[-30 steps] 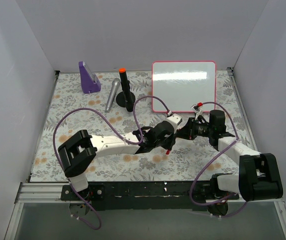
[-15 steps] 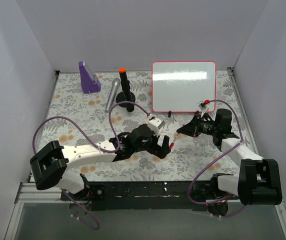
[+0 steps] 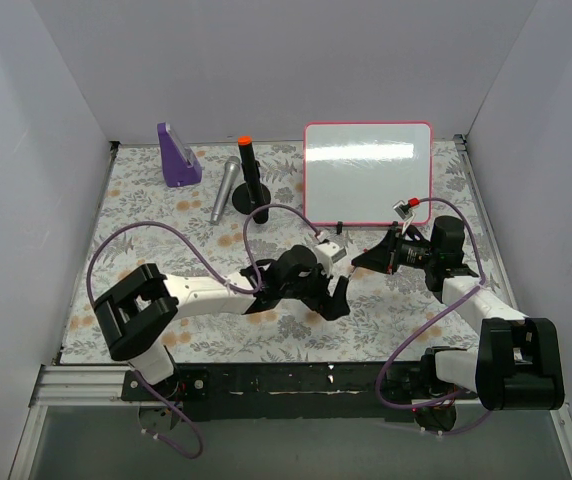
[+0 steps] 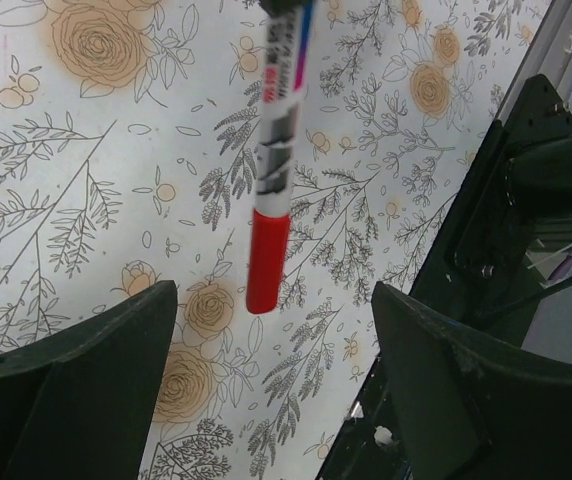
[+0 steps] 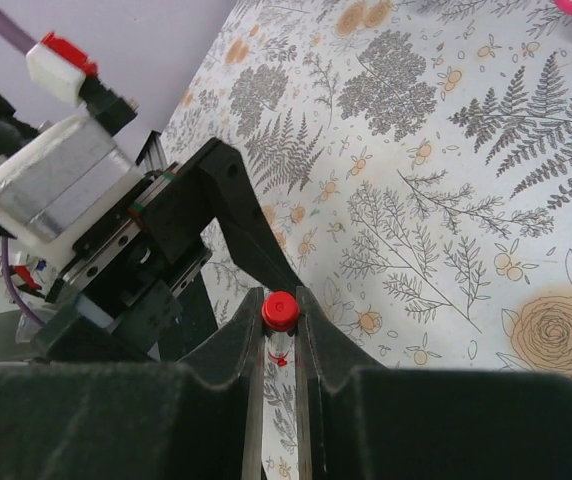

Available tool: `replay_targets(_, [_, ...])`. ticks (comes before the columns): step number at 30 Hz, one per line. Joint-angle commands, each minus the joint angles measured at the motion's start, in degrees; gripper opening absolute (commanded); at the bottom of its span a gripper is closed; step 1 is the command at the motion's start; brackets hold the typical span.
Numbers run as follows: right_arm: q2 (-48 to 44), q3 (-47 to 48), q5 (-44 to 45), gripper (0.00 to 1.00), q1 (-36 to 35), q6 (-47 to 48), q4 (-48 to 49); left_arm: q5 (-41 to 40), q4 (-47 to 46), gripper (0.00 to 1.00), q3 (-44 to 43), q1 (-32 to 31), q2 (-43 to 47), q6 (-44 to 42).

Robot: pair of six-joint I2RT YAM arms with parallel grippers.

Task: Write a sentence on the whiteboard
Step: Pass from the right arm to the left

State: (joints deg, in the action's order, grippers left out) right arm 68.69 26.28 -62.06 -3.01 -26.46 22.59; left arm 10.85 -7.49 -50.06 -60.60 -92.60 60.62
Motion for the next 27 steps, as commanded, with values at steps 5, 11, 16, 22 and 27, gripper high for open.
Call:
replay_targets(5, [0.13,0.26,-6.93,0.01,0.28,0.27,4.48,23.23,-11.84,0.58,2.33,9.43,-0.12,4.15])
replay_targets(11, [0.57,0.17,-7.72,0.01,0.28,-0.44,5.18,26.41,-14.13,0.57,3.22,9.89,-0.48,4.77])
replay_targets(16, [0.84,0.08,-7.72,0.01,0.28,-0.79,5.53,28.87,-16.32,0.57,3.48,9.89,-0.92,5.38])
replay_targets(22, [1.01,0.00,-8.34,0.01,0.28,-1.75,6.41,31.15,-19.83,0.55,3.48,9.80,-3.55,7.14])
replay_targets(27, [1.10,-0.18,-8.95,0.01,0.28,-2.63,7.38,32.04,-22.48,0.52,2.87,9.62,-5.75,8.99])
